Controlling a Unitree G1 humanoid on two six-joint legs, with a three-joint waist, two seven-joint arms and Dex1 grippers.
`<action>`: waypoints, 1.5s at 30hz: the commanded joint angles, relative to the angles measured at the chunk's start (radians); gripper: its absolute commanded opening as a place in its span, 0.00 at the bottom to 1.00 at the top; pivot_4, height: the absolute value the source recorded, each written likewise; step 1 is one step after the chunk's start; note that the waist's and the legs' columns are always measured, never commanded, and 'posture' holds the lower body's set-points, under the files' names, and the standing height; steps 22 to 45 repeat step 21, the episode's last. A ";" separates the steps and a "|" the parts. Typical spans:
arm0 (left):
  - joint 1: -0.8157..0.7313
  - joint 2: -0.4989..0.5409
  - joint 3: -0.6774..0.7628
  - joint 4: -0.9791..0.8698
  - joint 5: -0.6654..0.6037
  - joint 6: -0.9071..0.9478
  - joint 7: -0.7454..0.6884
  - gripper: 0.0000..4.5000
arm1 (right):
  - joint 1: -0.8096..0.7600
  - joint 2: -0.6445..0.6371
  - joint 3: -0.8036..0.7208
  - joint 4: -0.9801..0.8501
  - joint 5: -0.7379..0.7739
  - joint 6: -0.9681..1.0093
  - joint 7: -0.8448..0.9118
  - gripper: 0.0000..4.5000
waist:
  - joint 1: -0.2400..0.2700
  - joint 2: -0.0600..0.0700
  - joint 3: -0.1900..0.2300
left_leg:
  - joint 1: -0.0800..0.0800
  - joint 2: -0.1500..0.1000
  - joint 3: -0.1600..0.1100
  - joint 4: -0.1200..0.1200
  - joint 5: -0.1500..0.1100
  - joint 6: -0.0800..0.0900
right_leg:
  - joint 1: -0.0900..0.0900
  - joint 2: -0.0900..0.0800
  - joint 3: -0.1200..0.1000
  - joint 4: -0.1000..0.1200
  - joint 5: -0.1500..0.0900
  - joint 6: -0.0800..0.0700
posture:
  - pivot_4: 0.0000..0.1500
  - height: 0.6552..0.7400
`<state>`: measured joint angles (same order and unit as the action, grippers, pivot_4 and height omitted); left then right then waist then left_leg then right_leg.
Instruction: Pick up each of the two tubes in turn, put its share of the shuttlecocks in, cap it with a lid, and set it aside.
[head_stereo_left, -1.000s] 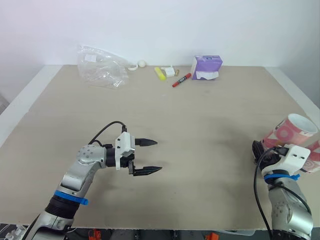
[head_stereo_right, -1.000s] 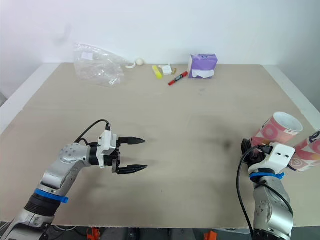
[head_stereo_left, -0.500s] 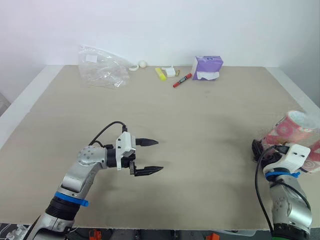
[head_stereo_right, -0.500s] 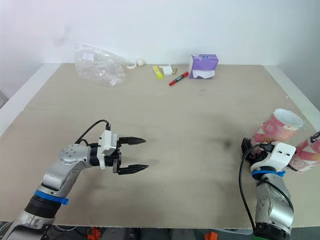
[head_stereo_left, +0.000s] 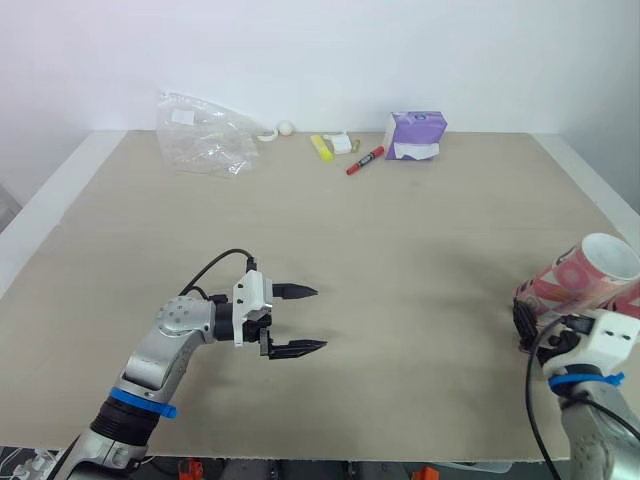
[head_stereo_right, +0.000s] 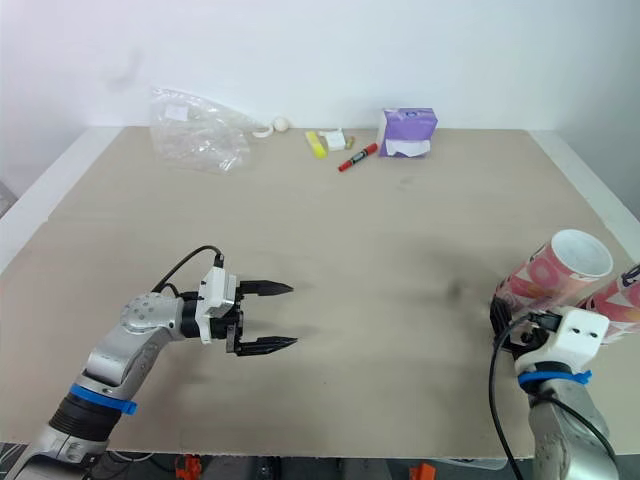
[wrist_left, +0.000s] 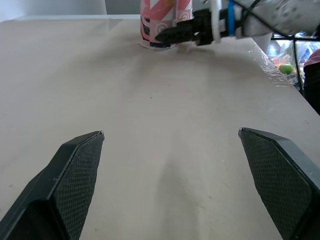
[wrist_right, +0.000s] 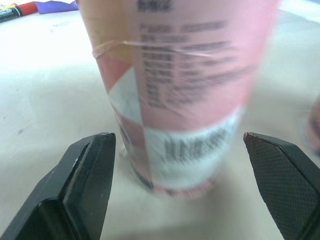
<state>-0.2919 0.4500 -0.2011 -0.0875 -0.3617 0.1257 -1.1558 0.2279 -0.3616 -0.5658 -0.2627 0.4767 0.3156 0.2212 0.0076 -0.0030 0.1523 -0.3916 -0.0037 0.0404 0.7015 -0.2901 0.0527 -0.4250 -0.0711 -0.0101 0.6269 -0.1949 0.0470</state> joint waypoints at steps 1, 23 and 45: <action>-0.016 -0.001 -0.004 -0.001 0.000 -0.021 -0.011 1.00 | 0.044 -0.027 -0.042 -0.102 0.036 0.024 0.021 0.98 | 0.000 0.000 0.000 | 0.000 0.000 0.000 0.000 0.000 0.000 | 0.000 0.000 0.000 0.000 0.000 0.000 | 1.00 1.00; -0.053 0.101 0.083 0.172 0.112 -0.090 0.081 1.00 | -0.064 -0.321 0.353 -0.124 -0.019 -0.101 0.648 0.98 | 0.005 -0.010 0.008 | -0.001 0.001 -0.003 -0.002 -0.001 -0.002 | -0.001 0.002 -0.003 0.000 -0.002 -0.002 | 1.00 1.00; -0.053 0.101 0.083 0.172 0.112 -0.090 0.081 1.00 | -0.064 -0.321 0.353 -0.124 -0.019 -0.101 0.648 0.98 | 0.005 -0.010 0.008 | -0.001 0.001 -0.003 -0.002 -0.001 -0.002 | -0.001 0.002 -0.003 0.000 -0.002 -0.002 | 1.00 1.00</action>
